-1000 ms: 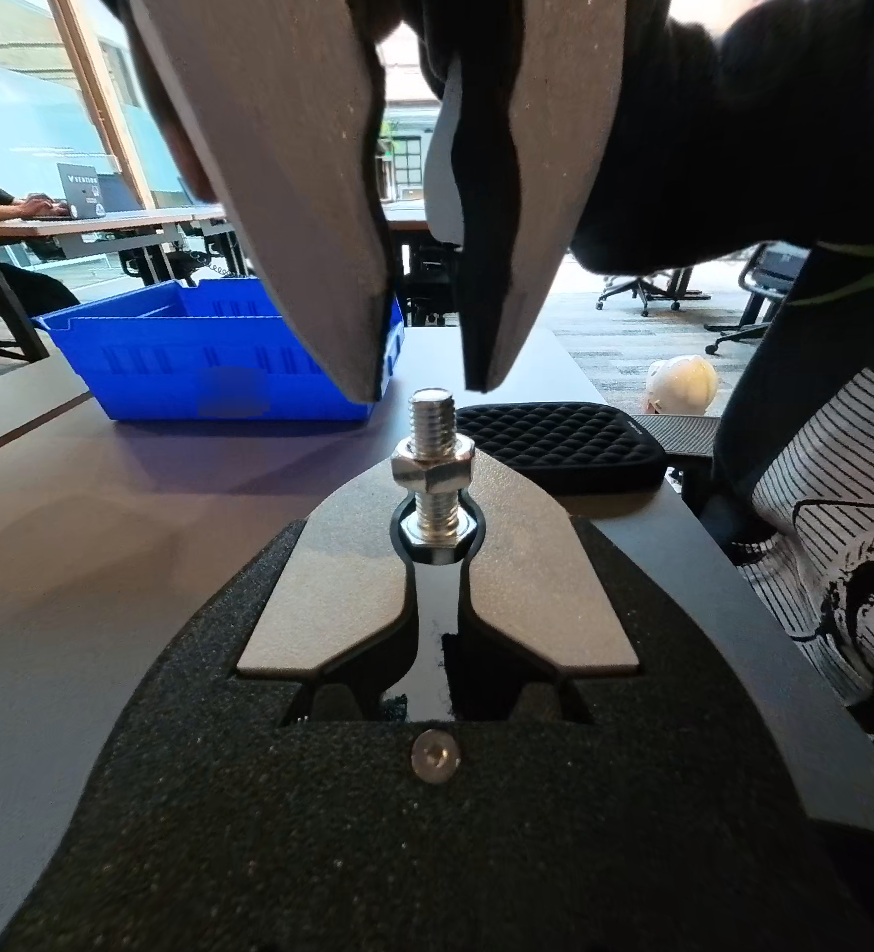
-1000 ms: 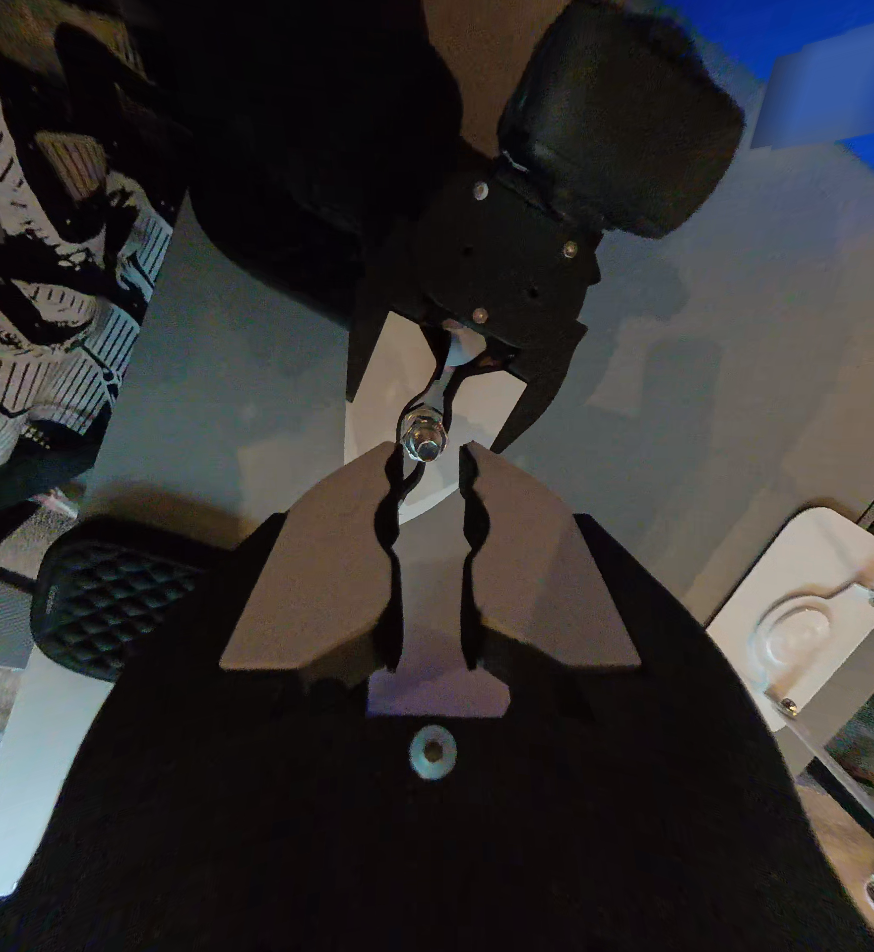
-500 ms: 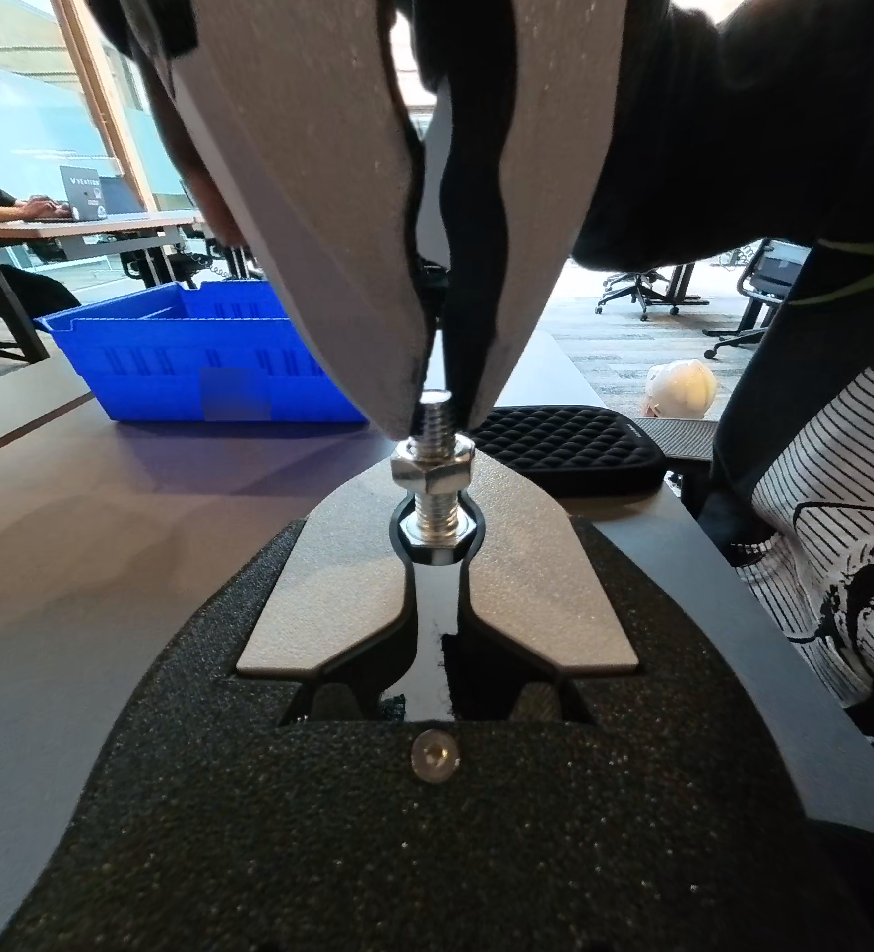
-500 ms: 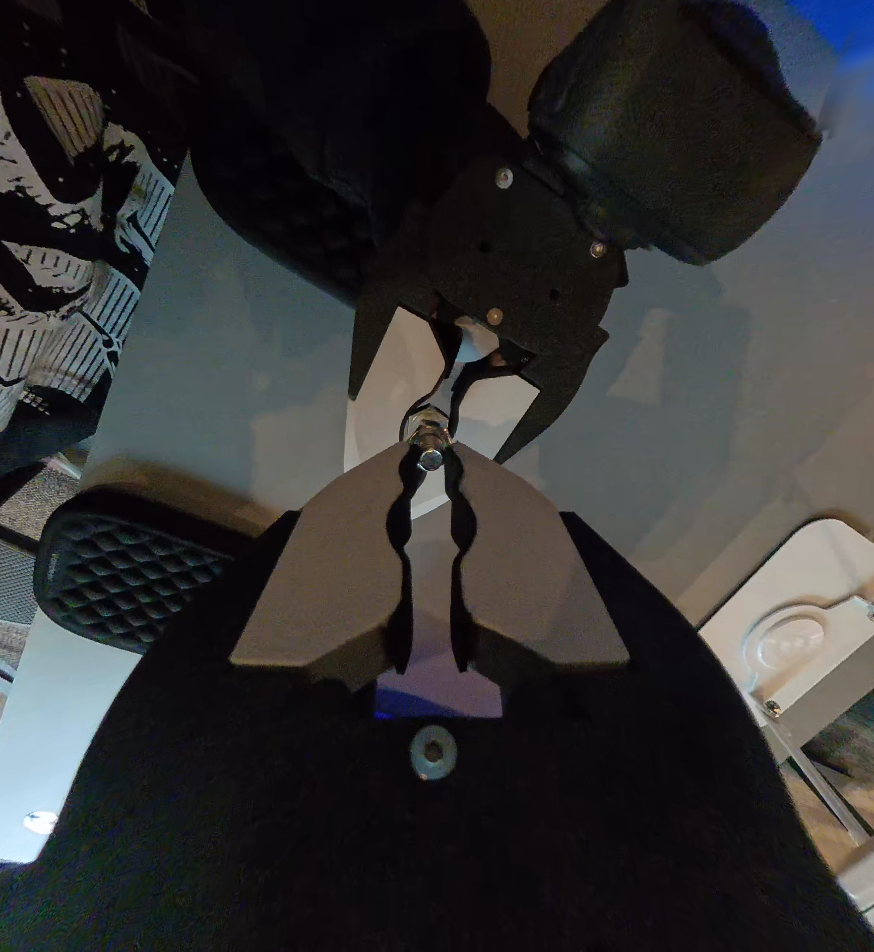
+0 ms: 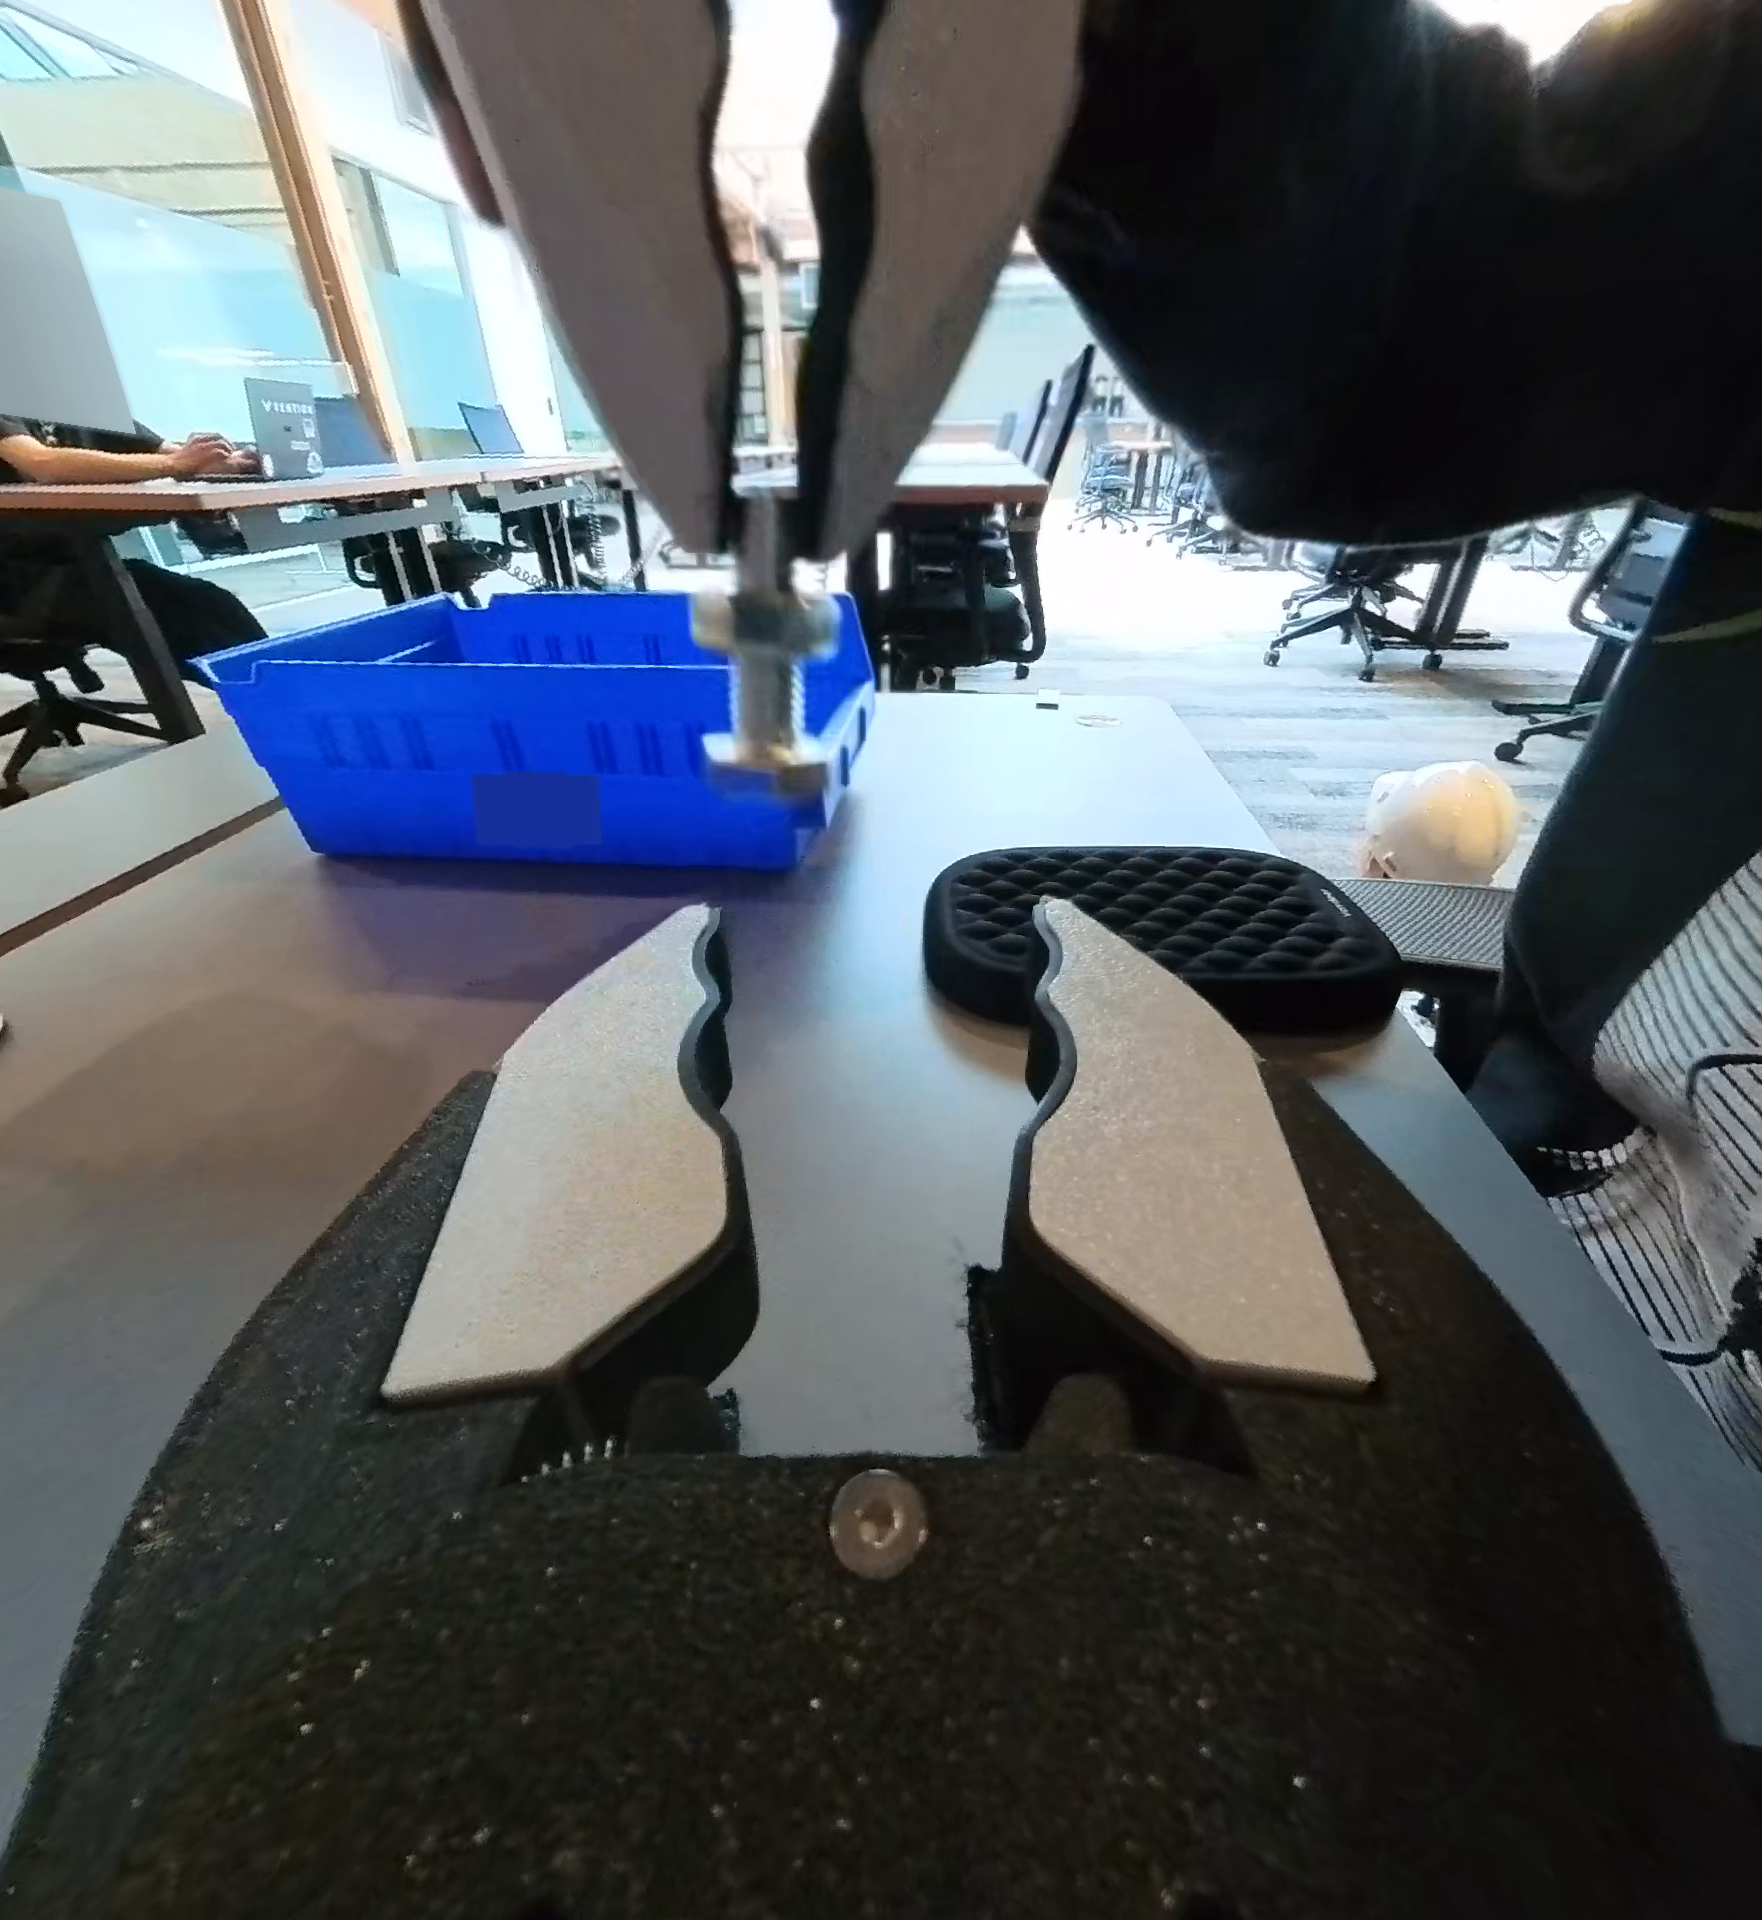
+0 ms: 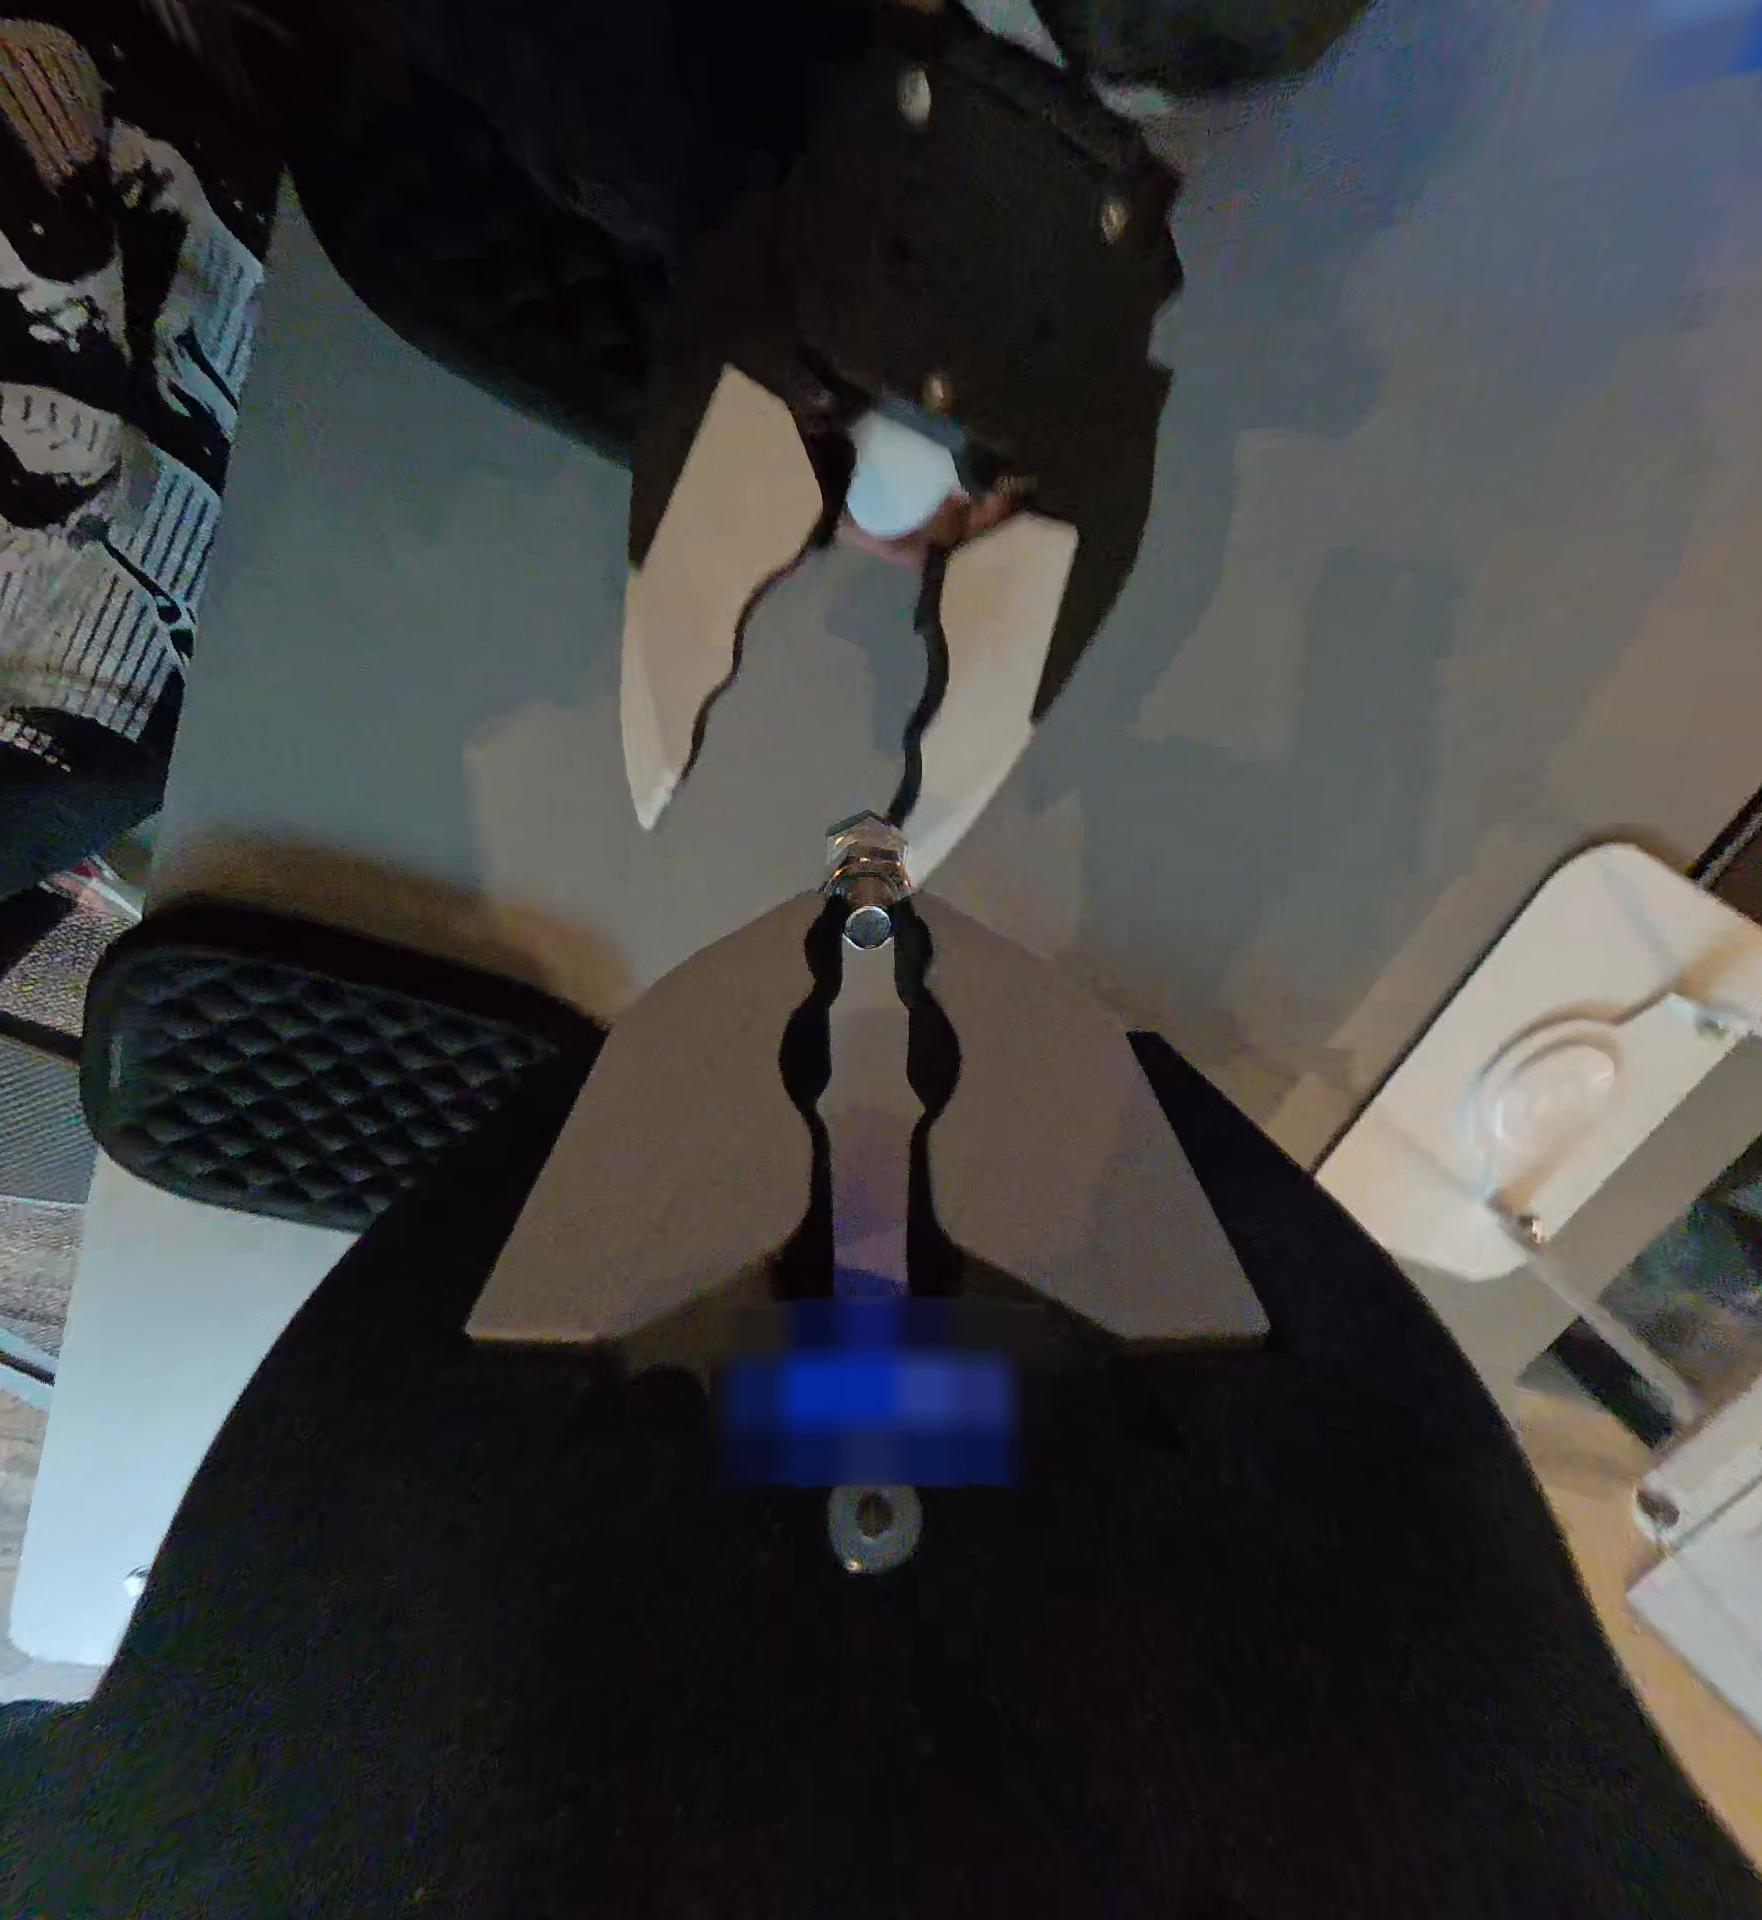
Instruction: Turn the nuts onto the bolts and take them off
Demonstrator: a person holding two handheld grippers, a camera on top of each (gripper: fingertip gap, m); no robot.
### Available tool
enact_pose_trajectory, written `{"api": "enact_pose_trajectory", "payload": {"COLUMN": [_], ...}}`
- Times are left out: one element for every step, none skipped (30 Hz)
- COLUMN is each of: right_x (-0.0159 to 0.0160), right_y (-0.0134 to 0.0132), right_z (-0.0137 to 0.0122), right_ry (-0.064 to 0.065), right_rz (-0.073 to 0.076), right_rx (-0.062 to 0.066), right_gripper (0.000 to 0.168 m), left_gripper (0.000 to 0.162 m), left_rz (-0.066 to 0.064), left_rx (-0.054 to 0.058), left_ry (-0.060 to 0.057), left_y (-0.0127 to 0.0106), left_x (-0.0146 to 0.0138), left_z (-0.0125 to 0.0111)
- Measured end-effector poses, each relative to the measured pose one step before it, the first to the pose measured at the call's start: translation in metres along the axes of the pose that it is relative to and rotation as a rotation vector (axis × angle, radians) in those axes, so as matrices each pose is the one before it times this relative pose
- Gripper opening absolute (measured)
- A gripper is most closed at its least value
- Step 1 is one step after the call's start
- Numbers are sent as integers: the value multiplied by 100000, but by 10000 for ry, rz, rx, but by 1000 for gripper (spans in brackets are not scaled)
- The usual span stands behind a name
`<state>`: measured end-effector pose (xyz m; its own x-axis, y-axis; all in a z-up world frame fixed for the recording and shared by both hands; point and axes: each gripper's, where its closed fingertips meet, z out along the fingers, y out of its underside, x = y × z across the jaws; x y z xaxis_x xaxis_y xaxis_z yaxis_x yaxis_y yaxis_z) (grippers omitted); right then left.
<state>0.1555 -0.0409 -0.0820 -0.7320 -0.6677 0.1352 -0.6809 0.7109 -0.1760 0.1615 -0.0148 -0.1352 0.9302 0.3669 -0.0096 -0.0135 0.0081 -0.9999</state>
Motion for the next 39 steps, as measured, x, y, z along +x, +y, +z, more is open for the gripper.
{"api": "enact_pose_trajectory", "payload": {"right_x": [105, 111, 168, 254, 249, 223, 289, 376, 376, 420, 458, 441, 460, 532, 520, 470, 573, 693, 683, 722, 718, 675, 681, 691, 631, 623, 672, 690, 641, 567, 607, 623, 551, 568, 565, 507, 394, 451, 463], "right_y": [927, 1068, 1218, 1373, 1484, 1568, 1591, 1565, 1554, 1535, 1534, 1534, 1546, 1489, 1366, 1288, 1234, 1178, 1064, 923, 822, 748, 656, 548, 472, 396, 374, 351, 318, 275, 239, 225, 196, 137, 98, 59, 42, 44, 74], "right_z": [-515, -525, -514, -525, -517, -487, -456, -404, -327, -240, -132, -23, 103, 242, 357, 476, 546, 599, 648, 667, 676, 679, 671, 669, 658, 642, 636, 625, 612, 588, 539, 518, 502, 475, 464, 441, 443, 437, 425], "right_ry": [97, 86, 96, 113, 86, 37, 64, 97, 50, 49, 46, 1, -17, -9, -50, -114, -68, -14, -62, -56, -63, -82, -59, -28, -55, -45, 1, 25, -1, -31, 14, 46, 8, 35, 47, 17, -51, -5, 32], "right_rz": [206, 237, 293, 343, 362, 377, 386, 401, 392, 399, 414, 383, 376, 397, 397, 366, 339, 323, 312, 323, 335, 288, 242, 238, 233, 210, 206, 188, 169, 160, 146, 136, 121, 129, 109, 94, 112, 120, 104], "right_rx": [-118, -118, -132, -156, -170, -175, -154, -128, -120, -107, -123, -144, -159, -142, -106, -99, -115, -122, -87, -38, -20, -28, -23, -3, 3, 19, 3, -11, -17, -20, -29, -45, -42, -25, -12, 10, 13, 8, -32], "right_gripper": [9, 9, 9, 9, 9, 9, 8, 8, 9, 9, 8, 8, 8, 8, 8, 8, 8, 8, 8, 8, 8, 8, 8, 8, 8, 8, 8, 8, 8, 8, 8, 8, 9, 8, 9, 9, 8, 8, 9], "left_gripper": [54, 54, 53, 53, 53, 53, 53, 53, 54, 54, 53, 53, 53, 52, 52, 52, 52, 51, 51, 51, 51, 51, 50, 50, 50, 50, 50, 50, 49, 49, 49, 49, 48, 48, 48, 48, 48, 48, 48], "left_rz": [31, 22, 0, -15, -12, -5, -1, 6, 5, -10, -23, -17, -10, -7, -7, -6, -1, 3, 8, 16, 20, 17, 6, 3, -4, -9, -5, 0, -1, -1, -1, -7, -9, -6, -4, -5, -10, -14, -13], "left_rx": [-18, -5, 13, 26, 39, 39, 32, 24, 13, 1, -1, 11, 22, 22, 14, 11, 15, 22, 25, 22, 10, 3, -1, 0, 4, 9, 13, 16, 13, 6, 2, -2, -2, 8, 15, 10, 4, -2, 0], "left_ry": [-4, -3, -5, -17, -16, -20, -13, -15, -12, -4, 4, 17, 1, -17, -7, 11, 6, -6, -3, -2, -7, 0, 3, 11, 4, -6, 3, 11, 0, -1, 8, 12, 10, -5, -8, 10, 10, 2, 1], "left_y": [14, -4, -17, -33, -51, -51, -42, -33, -17, -1, 1, -15, -30, -30, -8, -15, -30, -30, -34, -30, -14, -5, 1, -1, -5, -12, -18, -13, -17, -9, -3, 12, 3, -12, -21, -4, -5, 3, 10], "left_x": [28, 24, -4, -40, -25, -27, -17, -16, -5, -21, -10, 4, -7, -19, -25, 12, 10, -6, 7, 6, 14, 15, 13, 21, -5, -9, -4, 16, -7, 2, 12, -1, 10, -18, -10, 0, 3, -6, -12], "left_z": [19, 0, -13, -25, -32, -36, -31, -18, -8, -1, 2, -12, -21, -16, -15, -10, -11, -29, -21, -14, -8, -9, 5, -4, -3, -12, -18, -11, -9, -18, 2, -3, 2, -9, -21, -8, -12, 6, -2]}}
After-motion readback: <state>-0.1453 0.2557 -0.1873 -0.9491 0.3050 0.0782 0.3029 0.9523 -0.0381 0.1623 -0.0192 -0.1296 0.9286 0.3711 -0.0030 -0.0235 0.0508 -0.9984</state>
